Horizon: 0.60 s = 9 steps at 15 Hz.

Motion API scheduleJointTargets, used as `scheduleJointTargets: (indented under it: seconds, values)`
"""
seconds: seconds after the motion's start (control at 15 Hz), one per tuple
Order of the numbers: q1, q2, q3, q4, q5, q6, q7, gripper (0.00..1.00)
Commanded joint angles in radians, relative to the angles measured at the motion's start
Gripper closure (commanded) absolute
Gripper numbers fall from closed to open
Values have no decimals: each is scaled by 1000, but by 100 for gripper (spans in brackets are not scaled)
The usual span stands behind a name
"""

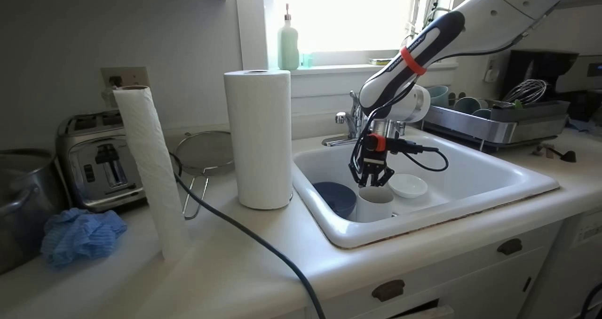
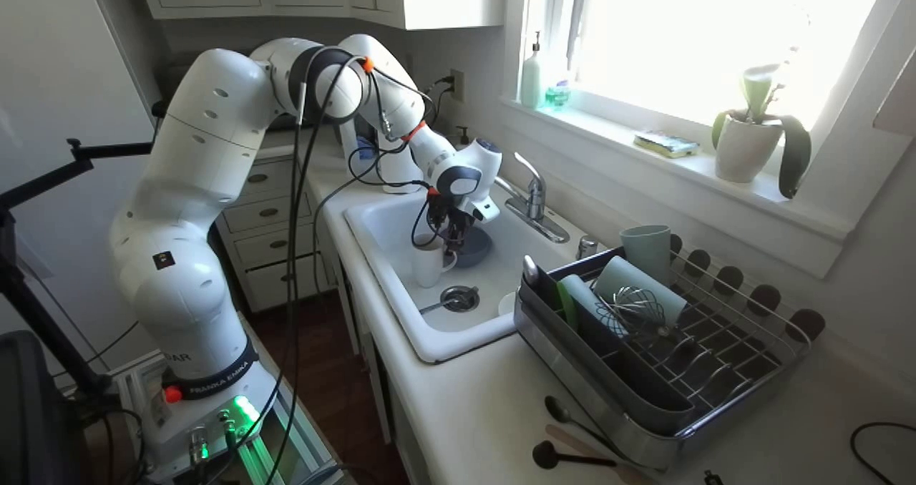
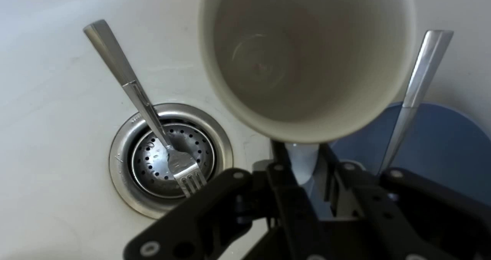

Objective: Remove the white mug from the sink and put it in the drying rack

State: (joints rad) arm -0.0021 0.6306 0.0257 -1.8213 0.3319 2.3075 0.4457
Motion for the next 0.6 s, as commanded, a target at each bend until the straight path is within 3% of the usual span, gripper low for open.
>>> scheduleJointTargets:
  seconds: [0.0, 0.53]
  values:
    - [9, 18, -11, 41, 22, -47, 22, 95]
    - [-8, 23, -11, 110, 43, -177, 58, 95]
